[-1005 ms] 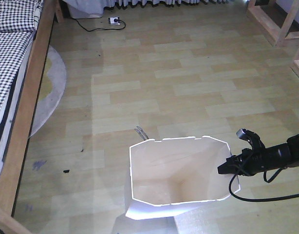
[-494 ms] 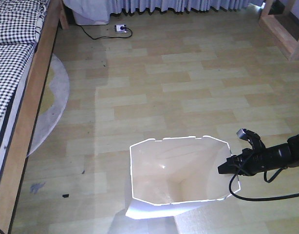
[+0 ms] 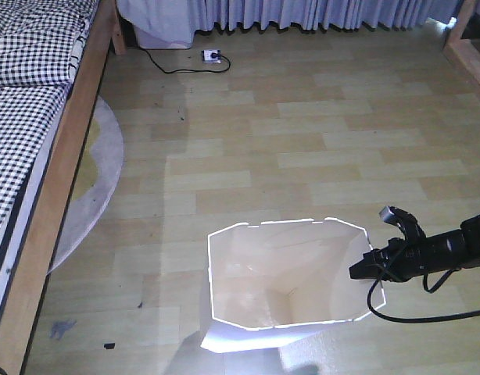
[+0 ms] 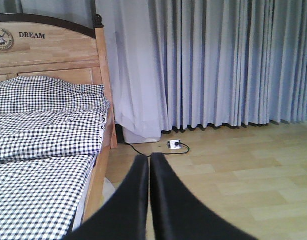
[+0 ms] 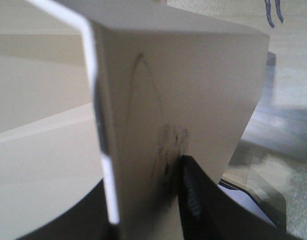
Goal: Move trash bin to bedside with robot
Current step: 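Drive toward the bed headboard carrying the bin in the right gripper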
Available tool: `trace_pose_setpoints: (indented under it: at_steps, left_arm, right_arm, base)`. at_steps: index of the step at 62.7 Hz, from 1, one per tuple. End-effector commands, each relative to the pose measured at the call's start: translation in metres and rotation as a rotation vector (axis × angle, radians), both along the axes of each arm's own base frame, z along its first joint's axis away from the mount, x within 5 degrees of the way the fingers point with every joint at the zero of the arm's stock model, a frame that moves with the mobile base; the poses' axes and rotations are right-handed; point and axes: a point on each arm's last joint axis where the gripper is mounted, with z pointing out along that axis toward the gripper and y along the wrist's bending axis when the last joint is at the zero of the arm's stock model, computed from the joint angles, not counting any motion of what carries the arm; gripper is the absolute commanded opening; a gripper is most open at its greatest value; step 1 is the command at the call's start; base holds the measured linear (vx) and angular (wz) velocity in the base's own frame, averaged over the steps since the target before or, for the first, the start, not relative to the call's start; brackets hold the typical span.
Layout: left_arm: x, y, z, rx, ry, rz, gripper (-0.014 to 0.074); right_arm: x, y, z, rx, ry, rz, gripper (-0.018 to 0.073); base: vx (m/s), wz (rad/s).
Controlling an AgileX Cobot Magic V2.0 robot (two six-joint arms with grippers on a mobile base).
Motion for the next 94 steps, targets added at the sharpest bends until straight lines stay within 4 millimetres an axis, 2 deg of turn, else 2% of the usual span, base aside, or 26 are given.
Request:
trace_pose_setpoints:
  at_steps: [1,94]
  left_arm:
    - [-0.0003,-0.0001,0.0032,-0.022,-0.071,-0.002,-0.0006]
    - [-0.0003,-0.0001,0.0032,-0.022,-0.071,-0.002,-0.0006]
  right_arm:
    - [0.0125,0.0104,0.0415,0.241,-0.095,0.005,-0.0003]
    - [0.0125,0.0104,0.0415,0.240,-0.095,0.005,-0.0003]
  base:
    - [0.24,0.09]
    - [0.24,0.02]
